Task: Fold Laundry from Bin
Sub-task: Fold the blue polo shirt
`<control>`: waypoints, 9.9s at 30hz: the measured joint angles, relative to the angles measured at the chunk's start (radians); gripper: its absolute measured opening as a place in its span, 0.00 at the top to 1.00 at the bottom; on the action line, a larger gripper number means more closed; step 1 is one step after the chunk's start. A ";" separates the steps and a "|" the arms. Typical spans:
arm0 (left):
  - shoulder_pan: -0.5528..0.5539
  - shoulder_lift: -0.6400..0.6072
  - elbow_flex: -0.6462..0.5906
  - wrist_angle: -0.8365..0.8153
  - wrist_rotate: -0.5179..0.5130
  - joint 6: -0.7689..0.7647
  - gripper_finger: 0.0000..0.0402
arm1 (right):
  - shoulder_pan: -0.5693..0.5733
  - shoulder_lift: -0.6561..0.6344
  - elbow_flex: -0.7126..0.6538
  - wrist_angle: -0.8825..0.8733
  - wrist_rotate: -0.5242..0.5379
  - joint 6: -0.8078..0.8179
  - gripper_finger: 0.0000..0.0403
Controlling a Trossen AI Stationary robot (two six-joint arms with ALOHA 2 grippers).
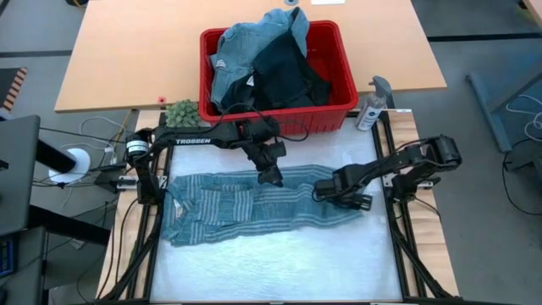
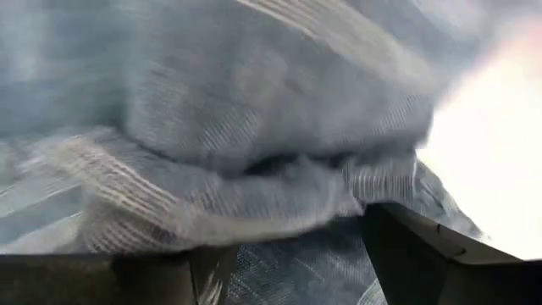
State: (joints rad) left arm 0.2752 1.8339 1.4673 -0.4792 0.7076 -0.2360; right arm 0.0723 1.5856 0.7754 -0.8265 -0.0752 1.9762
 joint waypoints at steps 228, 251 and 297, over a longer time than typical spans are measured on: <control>-0.092 0.362 -0.032 -0.135 0.025 0.237 0.47 | 0.264 -0.043 -0.042 0.135 0.215 -0.285 0.70; -0.083 0.371 0.538 -0.455 0.106 0.111 0.46 | 0.350 -0.242 -0.047 -0.110 0.272 -0.110 0.95; -0.213 -0.079 0.859 -0.626 -0.175 -0.116 0.47 | 0.193 -0.244 0.256 0.155 0.436 -0.529 0.95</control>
State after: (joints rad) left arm 0.0625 1.7545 2.3268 -1.1056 0.5327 -0.3521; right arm 0.2651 1.3419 1.0316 -0.6715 0.3610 1.4476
